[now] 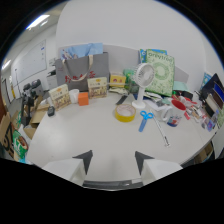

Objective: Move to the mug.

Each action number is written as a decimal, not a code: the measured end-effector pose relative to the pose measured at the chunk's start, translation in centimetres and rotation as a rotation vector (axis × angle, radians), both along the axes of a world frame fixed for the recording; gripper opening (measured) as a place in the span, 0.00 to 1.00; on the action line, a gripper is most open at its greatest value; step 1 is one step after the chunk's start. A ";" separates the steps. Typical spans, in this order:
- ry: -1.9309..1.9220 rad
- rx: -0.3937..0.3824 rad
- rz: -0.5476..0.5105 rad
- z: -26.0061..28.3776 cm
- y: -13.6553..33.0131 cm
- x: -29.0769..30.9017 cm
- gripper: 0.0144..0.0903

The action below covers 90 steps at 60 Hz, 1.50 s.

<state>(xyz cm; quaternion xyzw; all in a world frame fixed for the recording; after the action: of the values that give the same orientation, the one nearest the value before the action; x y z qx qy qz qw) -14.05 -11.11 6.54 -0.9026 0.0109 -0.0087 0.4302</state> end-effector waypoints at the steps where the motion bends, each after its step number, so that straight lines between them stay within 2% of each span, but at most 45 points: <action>1: 0.000 0.001 0.000 0.0 0.0 0.0 0.92; 21: 0.004 -0.005 -0.011 -0.6 -1.5 4.2 0.92; 34: -0.019 -0.038 -0.036 -1.2 -3.6 11.8 0.92; 46: -0.040 -0.050 -0.062 -1.4 -3.5 19.2 0.92; 65: -0.037 -0.051 -0.014 -2.5 1.2 25.8 0.92; 90: -0.027 -0.017 0.041 -3.5 9.2 27.5 0.92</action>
<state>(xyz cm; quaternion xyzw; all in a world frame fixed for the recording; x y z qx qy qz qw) 13.43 -1.89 3.00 -0.9060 -0.0136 -0.0122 0.4229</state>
